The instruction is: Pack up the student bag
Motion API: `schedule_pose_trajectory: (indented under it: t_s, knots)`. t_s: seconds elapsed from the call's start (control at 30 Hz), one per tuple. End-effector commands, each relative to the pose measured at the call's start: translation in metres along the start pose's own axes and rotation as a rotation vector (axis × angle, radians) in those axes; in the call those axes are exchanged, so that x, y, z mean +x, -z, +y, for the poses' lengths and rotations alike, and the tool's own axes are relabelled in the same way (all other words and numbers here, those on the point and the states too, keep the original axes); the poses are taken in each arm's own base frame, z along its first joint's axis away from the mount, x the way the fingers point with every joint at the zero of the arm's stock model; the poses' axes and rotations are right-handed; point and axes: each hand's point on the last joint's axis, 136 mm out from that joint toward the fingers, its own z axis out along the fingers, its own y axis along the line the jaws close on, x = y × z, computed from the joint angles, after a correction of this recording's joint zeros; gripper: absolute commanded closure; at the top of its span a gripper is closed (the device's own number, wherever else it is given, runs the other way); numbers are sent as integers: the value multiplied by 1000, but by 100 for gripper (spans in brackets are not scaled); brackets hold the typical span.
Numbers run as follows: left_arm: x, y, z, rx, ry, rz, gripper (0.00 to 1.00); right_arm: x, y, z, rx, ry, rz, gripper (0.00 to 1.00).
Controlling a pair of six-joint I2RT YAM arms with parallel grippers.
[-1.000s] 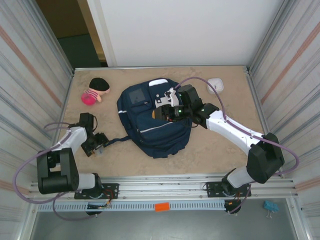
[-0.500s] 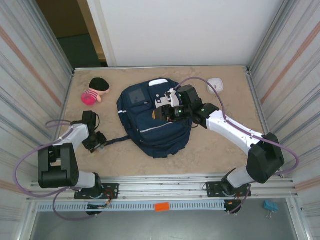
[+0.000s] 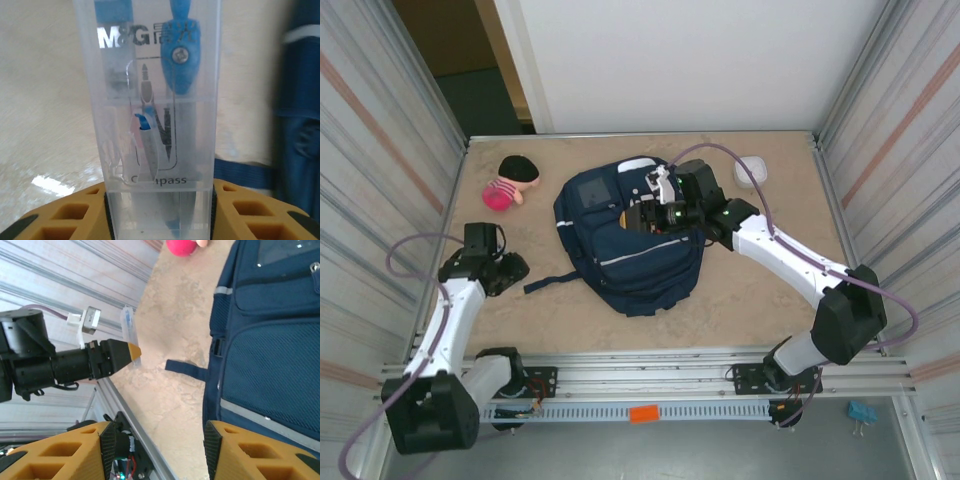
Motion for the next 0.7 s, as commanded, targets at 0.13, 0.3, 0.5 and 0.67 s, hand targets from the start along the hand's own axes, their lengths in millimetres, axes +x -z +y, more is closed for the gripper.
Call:
schedule_pose_trajectory:
  t_s: [0.13, 0.3, 0.5, 0.67]
  knots:
    - [-28, 72, -114, 486, -714, -272, 76, -8, 3, 19, -35, 55, 31, 49]
    - [10, 98, -161, 721, -1158, -330, 75, -6, 7, 22, -41, 48, 54, 48]
    - [14, 97, -197, 825, -1169, -369, 76, 4, -4, 32, -46, 38, 63, 47]
    - [28, 87, -210, 864, -1149, -304, 75, 11, -25, 48, -46, 42, 9, 48]
